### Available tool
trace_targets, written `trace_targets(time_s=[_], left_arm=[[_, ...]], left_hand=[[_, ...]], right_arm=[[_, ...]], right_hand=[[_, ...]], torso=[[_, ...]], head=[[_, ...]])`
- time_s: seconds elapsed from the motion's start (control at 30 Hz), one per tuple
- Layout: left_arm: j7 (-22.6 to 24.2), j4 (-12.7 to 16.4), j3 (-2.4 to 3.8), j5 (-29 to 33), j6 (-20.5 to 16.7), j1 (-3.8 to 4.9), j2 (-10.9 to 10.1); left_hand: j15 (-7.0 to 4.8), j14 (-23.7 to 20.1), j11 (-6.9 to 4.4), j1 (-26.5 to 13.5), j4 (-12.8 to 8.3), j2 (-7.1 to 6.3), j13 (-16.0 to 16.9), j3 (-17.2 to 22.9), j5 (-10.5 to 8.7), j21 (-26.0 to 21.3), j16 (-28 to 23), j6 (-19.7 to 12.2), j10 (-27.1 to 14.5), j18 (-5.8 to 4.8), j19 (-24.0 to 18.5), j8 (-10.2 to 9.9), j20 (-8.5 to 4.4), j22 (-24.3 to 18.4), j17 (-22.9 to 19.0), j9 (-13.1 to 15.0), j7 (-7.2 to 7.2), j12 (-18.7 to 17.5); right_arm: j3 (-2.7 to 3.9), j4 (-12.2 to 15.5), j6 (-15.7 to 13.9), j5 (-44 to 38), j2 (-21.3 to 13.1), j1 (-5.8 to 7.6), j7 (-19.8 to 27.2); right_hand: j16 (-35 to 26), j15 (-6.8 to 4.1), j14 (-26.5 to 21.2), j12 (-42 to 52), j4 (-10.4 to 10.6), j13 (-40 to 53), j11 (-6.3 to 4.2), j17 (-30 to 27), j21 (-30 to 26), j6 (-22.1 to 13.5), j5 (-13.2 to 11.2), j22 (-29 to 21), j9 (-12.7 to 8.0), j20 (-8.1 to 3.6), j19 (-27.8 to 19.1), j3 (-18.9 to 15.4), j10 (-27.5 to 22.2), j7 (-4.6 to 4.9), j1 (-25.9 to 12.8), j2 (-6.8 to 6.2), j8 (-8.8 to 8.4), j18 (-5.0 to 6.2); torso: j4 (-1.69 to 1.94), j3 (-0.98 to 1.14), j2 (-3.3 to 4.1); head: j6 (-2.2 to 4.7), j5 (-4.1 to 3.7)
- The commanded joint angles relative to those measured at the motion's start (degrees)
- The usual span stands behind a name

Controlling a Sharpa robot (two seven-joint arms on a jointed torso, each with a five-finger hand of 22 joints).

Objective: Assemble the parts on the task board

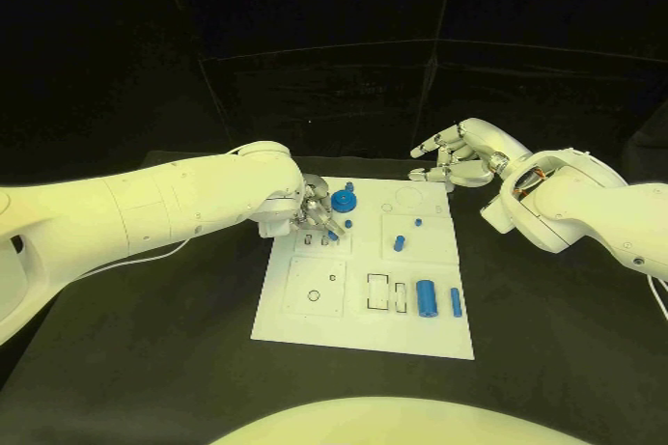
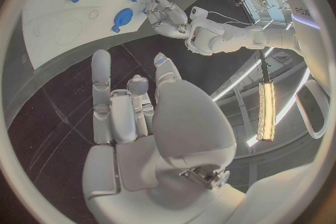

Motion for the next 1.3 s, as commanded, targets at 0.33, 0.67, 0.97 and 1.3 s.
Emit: trace_targets(time_s=[0.33,0.67,0.97,1.3], left_arm=[[1.47,3.02,-0.05,3.44,-5.74,-0.09,-2.71],[2.65,7.35,-0.11,2.55,-13.41,-0.41,-6.15],[1.78,9.64,-0.18,-0.28,-16.48,-1.76,-8.39],[1.11,9.87,-0.23,-2.74,-17.37,-3.02,-8.43]], left_hand=[[0.65,6.06,0.47,-8.9,-5.73,-9.34,-0.23,32.36,2.49,0.2,0.18,0.0,0.13,-0.88,-0.43,2.49,0.59,0.94,15.09,1.97,1.0,-0.34],[0.29,6.06,0.32,-14.11,-8.48,-12.54,-0.25,41.73,4.28,0.57,0.18,-0.35,1.01,-1.05,-0.05,4.88,0.61,1.78,15.09,3.56,0.38,0.03],[0.29,6.06,0.3,-14.38,-8.61,-12.61,-0.32,42.09,4.25,0.67,0.18,-0.32,1.04,-1.08,0.04,5.01,0.6,1.95,15.09,3.64,0.36,0.01],[0.29,6.06,0.3,-14.51,-8.62,-12.63,-0.36,42.18,4.22,0.61,0.18,-0.3,1.05,-1.06,-0.01,5.06,0.6,1.86,15.09,3.66,0.36,-0.01]], right_arm=[[0.03,-0.49,1.76,-0.16,0.27,0.12,0.04],[0.02,-0.85,2.1,-0.16,0.16,0.12,0.03],[0.01,-1.03,2.16,-0.16,-0.09,0.11,0.04],[0.01,-1.16,1.73,-0.16,-0.04,0.11,0.37]], right_hand=[[-0.34,-0.48,1.17,-0.47,0.22,-0.25,0.05,-0.18,-0.55,-0.44,0.12,-0.17,0.05,-0.03,0.2,-0.54,-0.56,0.01,0.28,-0.08,0.28,0.8],[-0.37,-0.48,1.17,-0.49,0.23,-0.28,0.05,-0.19,-0.58,-0.45,0.12,-0.19,0.05,-0.03,0.21,-0.6,-0.57,0.01,0.28,-0.13,0.29,0.8],[-0.39,-0.48,1.18,-0.51,0.25,-0.34,0.05,-0.18,-0.63,-0.45,0.14,-0.22,0.06,-0.03,0.22,-0.68,-0.59,0.01,0.27,-0.19,0.32,0.8],[-3.91,-0.54,0.19,-5.61,0.72,-6.23,-0.01,-4.27,-1.95,-0.78,0.43,-1.06,0.03,-0.08,0.26,-1.3,-3.86,-0.02,0.87,0.18,0.57,0.81]], torso=[[0.14,0.1,-0.1],[0.24,0.04,-0.1],[0.51,0.11,-0.1],[0.29,0.08,0.05]], head=[[-0.08,0.22],[-0.39,0.55],[-0.69,0.61],[-0.77,0.66]])
